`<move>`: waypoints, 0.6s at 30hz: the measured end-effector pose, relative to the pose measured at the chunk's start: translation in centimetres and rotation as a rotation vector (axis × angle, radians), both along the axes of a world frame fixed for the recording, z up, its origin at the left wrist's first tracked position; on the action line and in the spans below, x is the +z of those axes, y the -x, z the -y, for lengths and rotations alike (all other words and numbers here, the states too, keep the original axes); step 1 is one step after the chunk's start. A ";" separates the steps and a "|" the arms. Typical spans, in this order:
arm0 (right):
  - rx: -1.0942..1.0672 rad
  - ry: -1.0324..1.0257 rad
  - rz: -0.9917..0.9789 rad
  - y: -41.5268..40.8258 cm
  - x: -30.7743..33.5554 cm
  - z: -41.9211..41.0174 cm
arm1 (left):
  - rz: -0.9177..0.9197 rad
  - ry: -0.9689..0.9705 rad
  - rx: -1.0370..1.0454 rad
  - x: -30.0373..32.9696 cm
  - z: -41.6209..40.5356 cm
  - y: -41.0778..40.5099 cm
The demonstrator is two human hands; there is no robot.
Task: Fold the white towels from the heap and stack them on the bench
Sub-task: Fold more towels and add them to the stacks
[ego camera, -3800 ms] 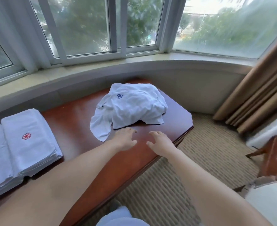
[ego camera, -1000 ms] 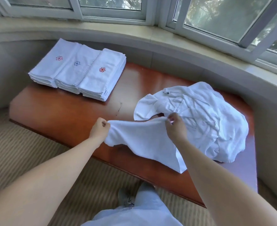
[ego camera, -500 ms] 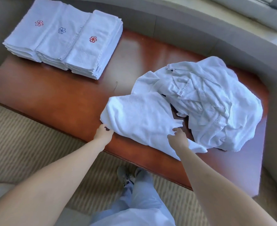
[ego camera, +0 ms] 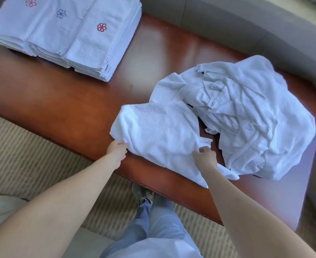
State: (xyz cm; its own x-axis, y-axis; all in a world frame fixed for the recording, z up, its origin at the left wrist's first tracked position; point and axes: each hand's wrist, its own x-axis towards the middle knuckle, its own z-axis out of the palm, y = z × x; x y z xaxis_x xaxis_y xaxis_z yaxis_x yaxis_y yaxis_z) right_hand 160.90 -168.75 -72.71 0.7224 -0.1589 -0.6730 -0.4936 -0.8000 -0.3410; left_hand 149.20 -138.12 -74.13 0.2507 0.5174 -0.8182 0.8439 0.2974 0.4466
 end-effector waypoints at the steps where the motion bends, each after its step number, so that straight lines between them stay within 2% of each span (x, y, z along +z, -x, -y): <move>1: 0.008 0.011 0.001 0.0 0.0 -0.1 | -0.002 -0.020 -0.003 0.3 0.0 0.0; 4: 0.015 0.005 0.073 0.0 0.9 -0.7 | 0.036 -0.097 -0.026 1.9 -0.4 0.0; 7: -0.002 -0.097 0.167 -0.7 3.4 -2.1 | 0.134 -0.126 -0.026 4.6 -1.2 0.0; 12: -0.175 -0.337 0.250 -2.4 9.1 -4.3 | 0.347 -0.180 -0.012 10.7 -3.1 -0.8; 18: -0.313 -0.470 0.407 -4.1 17.2 -4.7 | 0.529 -0.258 0.029 18.1 -5.9 -1.3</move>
